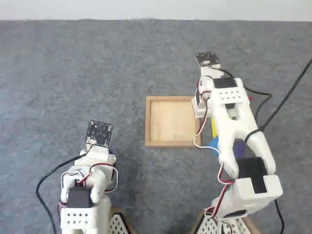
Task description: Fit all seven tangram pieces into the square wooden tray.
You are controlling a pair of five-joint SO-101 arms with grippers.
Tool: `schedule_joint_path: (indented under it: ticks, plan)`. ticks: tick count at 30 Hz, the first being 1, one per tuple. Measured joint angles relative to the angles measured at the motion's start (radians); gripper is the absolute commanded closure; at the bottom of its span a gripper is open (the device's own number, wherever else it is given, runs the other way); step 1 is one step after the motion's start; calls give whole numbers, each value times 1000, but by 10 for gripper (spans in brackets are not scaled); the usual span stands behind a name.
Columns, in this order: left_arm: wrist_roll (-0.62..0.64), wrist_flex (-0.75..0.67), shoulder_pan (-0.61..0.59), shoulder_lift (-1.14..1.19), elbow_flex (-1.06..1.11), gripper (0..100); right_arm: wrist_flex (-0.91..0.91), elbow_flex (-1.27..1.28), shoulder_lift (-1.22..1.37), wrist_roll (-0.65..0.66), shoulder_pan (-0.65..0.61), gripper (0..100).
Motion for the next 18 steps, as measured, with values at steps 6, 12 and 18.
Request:
schedule_joint_path:
  ticks: [6, 12, 18]
  plan:
    - [0, 0, 0, 0, 0, 987, -98, 86, 0, 14, 3, 764]
    - [0, 0, 0, 0, 0, 987, -143, 120, 0, 15, 8, 764]
    - [0, 0, 0, 0, 0, 987, -143, 117, 15, 32, 49, 764]
